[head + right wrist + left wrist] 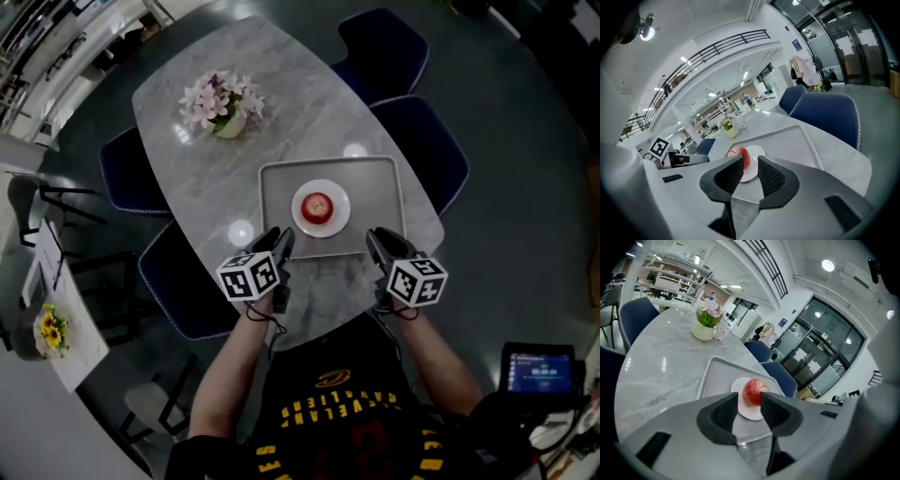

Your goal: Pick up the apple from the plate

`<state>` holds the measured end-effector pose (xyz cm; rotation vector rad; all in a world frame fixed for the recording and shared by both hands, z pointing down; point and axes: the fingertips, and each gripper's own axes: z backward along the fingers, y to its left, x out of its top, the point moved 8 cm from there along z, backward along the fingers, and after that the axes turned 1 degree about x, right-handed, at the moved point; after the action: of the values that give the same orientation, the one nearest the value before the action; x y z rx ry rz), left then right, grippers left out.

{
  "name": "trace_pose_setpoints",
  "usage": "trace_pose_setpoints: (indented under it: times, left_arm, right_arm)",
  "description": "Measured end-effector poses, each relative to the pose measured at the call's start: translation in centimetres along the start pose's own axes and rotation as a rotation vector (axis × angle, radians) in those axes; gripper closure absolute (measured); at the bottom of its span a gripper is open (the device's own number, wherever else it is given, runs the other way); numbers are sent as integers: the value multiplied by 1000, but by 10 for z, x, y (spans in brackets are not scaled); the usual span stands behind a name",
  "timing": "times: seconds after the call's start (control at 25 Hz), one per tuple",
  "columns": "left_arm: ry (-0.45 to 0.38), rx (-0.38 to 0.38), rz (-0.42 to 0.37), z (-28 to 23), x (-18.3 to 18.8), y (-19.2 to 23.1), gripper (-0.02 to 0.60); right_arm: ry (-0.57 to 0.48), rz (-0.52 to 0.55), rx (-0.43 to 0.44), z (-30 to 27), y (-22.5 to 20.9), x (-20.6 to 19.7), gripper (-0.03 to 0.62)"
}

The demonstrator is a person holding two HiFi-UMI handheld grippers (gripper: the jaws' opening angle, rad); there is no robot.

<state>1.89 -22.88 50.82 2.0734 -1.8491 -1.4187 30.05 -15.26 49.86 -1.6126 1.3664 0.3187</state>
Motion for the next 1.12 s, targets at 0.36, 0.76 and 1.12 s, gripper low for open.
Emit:
trace_pose_setpoints:
  times: [0.36,0.76,1.12]
  left_arm:
    - [124,102,110,-66,-11,27,443]
    - [190,107,194,-91,-12,34,443]
    - [231,131,203,-95,-11,32,464]
  right_arm:
    - [271,-4,62,-87,-26,-2,497]
    - [426,-27,45,-130,-40,-8,497]
    - [457,-108,67,-133,-43,-10,499]
